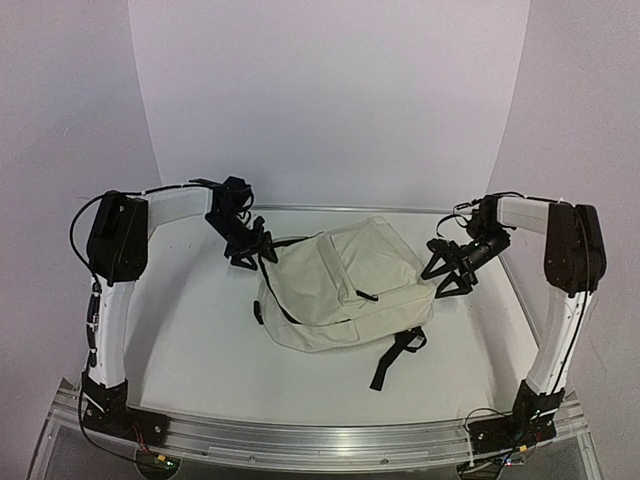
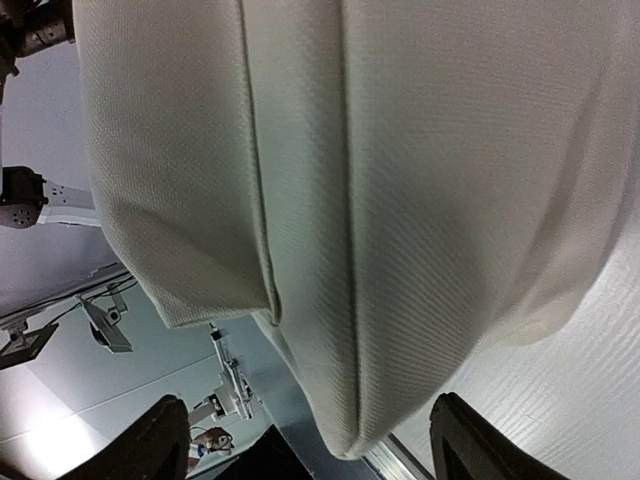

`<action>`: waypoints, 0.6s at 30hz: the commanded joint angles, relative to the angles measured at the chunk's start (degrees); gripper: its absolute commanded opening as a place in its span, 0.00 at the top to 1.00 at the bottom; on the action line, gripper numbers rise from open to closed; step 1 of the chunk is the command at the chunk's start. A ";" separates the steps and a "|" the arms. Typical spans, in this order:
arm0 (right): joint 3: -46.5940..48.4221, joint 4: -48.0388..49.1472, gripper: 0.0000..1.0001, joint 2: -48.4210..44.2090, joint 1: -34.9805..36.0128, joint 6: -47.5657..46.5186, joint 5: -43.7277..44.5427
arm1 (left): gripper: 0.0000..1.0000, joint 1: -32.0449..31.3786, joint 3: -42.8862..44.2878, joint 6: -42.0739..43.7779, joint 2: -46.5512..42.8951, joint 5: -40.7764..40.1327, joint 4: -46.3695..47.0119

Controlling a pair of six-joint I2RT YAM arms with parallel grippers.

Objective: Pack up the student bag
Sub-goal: Adjust the student bag at the center of the board.

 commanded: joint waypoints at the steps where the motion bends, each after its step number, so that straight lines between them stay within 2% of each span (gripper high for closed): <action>1: 7.27 -3.91 0.32 4.95 1.94 -2.72 -3.87 | 0.42 -3.37 -9.07 -0.15 -9.91 3.92 3.45; 5: 24.85 0.54 0.60 14.46 2.59 -0.59 -2.27 | 0.52 -6.03 -18.44 -3.56 -15.87 4.36 7.31; 8: 37.75 7.18 0.74 21.55 4.02 5.31 -1.29 | 0.58 -8.35 -25.22 -6.85 -19.93 4.77 10.44; 10: 46.28 12.64 0.79 25.66 5.45 10.40 -0.52 | 0.60 -10.16 -28.66 -8.74 -22.69 6.04 12.19; 12: 54.95 20.50 0.70 29.18 6.44 16.53 0.38 | 0.57 -11.60 -32.19 -10.68 -24.77 8.70 14.24; 14: 58.92 27.55 0.54 29.92 6.48 24.37 2.43 | 0.46 -12.36 -34.06 -12.78 -27.51 10.62 15.58; 16: 60.48 30.47 0.33 28.68 5.66 25.67 4.97 | 0.38 -12.30 -34.91 -14.56 -30.81 9.77 17.84; 18: 57.36 30.79 0.20 25.21 3.91 25.70 6.39 | 0.31 -10.79 -34.08 -15.03 -33.93 6.27 18.89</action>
